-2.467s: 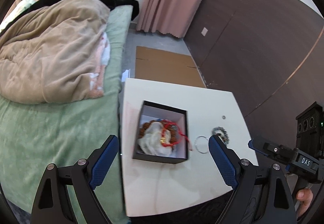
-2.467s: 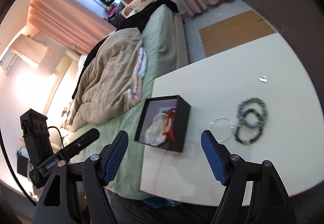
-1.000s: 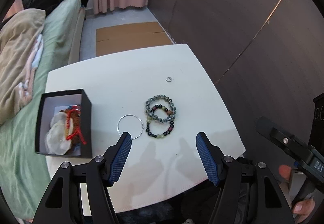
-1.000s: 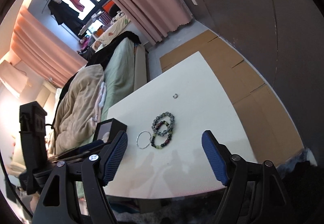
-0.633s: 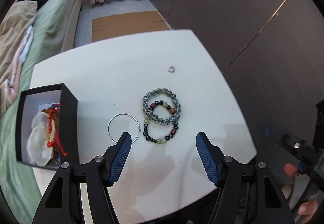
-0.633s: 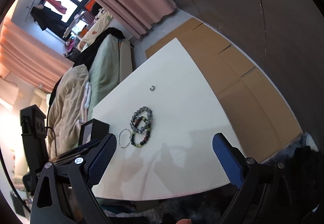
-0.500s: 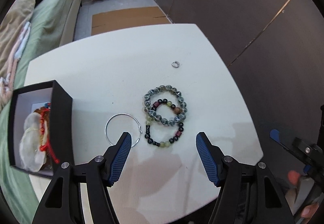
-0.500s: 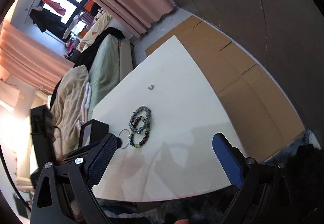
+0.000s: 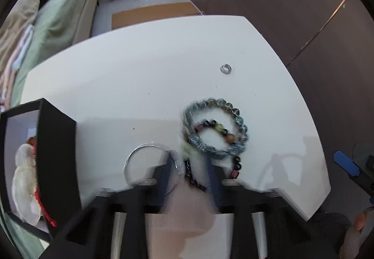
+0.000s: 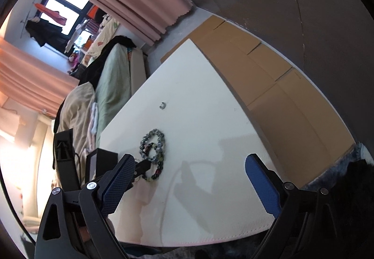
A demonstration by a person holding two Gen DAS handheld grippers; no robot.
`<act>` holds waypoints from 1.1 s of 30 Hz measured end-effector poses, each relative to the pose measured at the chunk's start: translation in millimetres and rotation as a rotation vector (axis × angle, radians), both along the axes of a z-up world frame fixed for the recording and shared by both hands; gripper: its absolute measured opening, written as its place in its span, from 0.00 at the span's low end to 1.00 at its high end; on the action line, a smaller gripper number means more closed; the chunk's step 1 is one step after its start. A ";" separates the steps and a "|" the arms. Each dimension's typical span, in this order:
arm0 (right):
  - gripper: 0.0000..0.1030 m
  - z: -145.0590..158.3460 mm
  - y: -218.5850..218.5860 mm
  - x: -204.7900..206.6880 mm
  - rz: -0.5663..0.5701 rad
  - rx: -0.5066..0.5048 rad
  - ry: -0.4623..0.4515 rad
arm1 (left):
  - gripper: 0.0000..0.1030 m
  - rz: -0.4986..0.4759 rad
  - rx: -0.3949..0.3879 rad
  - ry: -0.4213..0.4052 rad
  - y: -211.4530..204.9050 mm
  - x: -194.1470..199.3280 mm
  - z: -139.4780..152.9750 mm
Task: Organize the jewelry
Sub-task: 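Grasp the silver hoop with left gripper while right gripper grasps the grey-bead bracelet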
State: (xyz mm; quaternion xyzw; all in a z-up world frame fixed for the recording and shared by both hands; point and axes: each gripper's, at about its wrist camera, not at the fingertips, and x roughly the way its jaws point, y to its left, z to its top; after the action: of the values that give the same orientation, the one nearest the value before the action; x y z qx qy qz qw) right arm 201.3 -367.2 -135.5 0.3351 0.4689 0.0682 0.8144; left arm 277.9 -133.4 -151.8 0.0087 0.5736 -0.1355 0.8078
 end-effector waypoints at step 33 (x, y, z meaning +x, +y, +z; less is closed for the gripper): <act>0.81 3.3 52.1 65.9 0.084 -0.128 0.000 | 0.00 0.027 -0.354 -0.206 96.8 6.3 103.0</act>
State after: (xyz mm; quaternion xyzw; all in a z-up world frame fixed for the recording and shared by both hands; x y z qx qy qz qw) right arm 267.2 -315.1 -132.3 0.2624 0.4859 0.0723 0.8305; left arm 284.1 -36.6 -48.8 -0.1273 0.4552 -0.2219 0.8528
